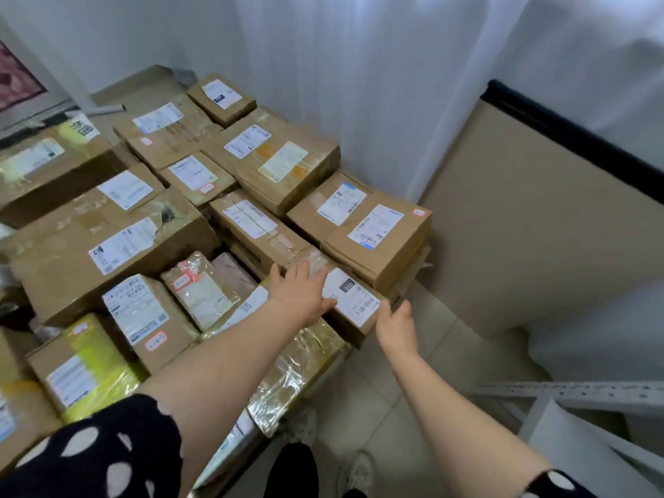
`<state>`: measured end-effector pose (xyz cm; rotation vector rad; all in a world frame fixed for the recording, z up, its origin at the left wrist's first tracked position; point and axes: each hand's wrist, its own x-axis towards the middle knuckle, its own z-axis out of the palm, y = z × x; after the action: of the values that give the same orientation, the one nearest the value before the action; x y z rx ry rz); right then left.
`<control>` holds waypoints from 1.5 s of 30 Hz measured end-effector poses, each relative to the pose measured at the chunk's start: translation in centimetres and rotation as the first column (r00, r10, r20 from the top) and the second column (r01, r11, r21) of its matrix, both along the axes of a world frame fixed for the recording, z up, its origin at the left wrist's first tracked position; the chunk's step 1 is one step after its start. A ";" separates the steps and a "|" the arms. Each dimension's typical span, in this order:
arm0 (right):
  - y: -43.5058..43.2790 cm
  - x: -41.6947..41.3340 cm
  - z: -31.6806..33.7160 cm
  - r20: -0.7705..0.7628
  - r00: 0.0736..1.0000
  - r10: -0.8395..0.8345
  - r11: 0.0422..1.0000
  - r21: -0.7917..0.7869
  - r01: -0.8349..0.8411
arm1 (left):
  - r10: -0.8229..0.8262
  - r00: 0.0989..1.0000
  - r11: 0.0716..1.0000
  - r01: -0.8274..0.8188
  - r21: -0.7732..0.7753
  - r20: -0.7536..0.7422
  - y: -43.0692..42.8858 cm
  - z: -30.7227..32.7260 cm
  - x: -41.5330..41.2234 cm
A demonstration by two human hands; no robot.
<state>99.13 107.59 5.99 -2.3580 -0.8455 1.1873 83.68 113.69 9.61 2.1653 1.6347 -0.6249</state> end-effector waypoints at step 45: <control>-57.9 -36.4 29.0 0.797 0.558 -0.231 0.961 0.099 0.258 | -0.878 0.453 0.469 0.754 0.460 0.154 -48.0 26.6 -26.2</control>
<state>62.76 49.68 34.94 -2.9165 -0.6754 -0.0756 57.43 65.74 36.23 3.0738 0.3483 -0.0979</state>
